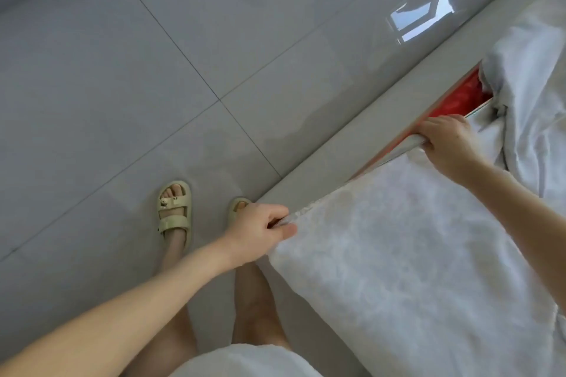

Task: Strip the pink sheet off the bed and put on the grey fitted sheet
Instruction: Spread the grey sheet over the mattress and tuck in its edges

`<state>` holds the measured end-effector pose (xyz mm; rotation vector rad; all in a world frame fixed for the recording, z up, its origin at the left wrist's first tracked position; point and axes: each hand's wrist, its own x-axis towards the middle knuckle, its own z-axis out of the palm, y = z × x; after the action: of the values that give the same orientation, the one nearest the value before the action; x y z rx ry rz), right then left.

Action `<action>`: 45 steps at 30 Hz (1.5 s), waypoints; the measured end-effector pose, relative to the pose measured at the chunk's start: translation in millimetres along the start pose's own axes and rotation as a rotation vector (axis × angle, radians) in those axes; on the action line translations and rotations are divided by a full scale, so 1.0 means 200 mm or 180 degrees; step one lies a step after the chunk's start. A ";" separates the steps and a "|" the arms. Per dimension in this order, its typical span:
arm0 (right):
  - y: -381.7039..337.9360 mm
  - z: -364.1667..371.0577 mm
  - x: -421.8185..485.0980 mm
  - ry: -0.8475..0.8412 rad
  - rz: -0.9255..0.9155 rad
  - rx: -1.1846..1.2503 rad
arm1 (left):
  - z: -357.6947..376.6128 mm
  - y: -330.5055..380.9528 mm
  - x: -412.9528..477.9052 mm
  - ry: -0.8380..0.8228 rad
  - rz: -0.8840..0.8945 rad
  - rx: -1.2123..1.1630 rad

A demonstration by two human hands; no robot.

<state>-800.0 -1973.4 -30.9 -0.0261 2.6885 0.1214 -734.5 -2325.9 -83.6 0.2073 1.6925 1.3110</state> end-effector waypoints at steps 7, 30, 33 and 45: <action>-0.48 -0.13 0.22 0.0347 -0.0711 0.0498 | -0.46 -0.25 -0.18 -0.0149 -0.0618 -0.0539; -0.13 -0.35 -0.18 -0.0263 0.2895 0.1306 | -0.84 0.72 0.49 0.0239 -0.0435 0.2343; 0.02 -0.36 -0.21 0.0092 0.3550 0.2165 | -0.75 1.02 0.72 0.0085 -0.0198 0.2563; 1.00 -0.52 0.02 0.0472 0.4195 0.3401 | -0.12 2.30 1.85 -0.0458 0.0558 0.2965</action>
<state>-856.4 -1782.9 77.8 2.0045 2.0631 -0.9108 -1130.1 -1921.4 84.2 0.9770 2.0736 0.5086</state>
